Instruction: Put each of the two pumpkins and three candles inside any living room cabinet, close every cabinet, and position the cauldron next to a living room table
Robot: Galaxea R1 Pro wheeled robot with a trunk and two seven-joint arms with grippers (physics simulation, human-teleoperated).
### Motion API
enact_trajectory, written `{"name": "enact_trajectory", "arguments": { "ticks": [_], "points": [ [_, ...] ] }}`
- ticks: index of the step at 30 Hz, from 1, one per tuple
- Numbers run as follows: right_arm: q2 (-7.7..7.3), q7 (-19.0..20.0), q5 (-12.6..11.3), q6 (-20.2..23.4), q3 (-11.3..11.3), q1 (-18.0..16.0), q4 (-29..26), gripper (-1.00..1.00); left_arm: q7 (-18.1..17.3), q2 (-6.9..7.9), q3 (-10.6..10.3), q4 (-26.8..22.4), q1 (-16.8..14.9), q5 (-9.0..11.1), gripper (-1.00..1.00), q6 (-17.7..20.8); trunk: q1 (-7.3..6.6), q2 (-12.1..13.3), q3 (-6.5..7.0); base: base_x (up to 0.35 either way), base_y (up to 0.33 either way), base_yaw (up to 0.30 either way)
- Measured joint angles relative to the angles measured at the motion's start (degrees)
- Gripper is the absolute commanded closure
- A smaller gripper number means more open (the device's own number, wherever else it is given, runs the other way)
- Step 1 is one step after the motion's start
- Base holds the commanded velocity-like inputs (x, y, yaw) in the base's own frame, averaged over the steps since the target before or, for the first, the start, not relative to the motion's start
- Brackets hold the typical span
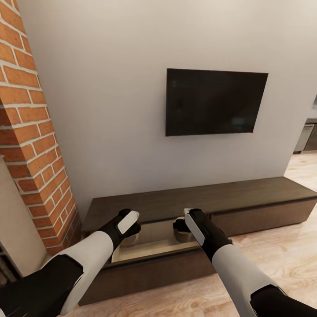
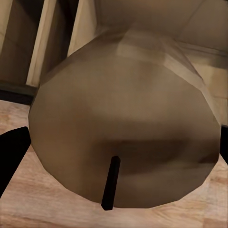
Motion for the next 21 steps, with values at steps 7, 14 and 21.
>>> {"name": "enact_trajectory", "arguments": {
  "ticks": [7, 14, 21],
  "points": [
    [-0.17, 2.6, 0.2, -3.7, 0.7, 0.0, -0.3, 1.0, -5.5, -0.18, -0.2, 0.6, 0.0, 0.3, 1.0, -1.0, 1.54, -2.8, -1.26, 0.0, 0.0, 0.0],
    [-0.21, 3.8, 0.7, -7.7, 4.6, 0.0, -0.2, 1.0, -10.7, 0.03, 0.1, 3.8, 0.0, -0.3, 1.0, -8.7, 3.08, -5.6, -2.52, 0.0, 0.0, 0.0],
    [-0.06, 3.7, 0.7, -7.7, 4.9, 0.0, -0.3, 1.0, -10.8, 0.25, -0.1, 6.1, 0.0, -0.9, 1.0, -9.6, 4.62, -8.4, -3.77, 0.0, 0.0, 0.0]
  ]
}}
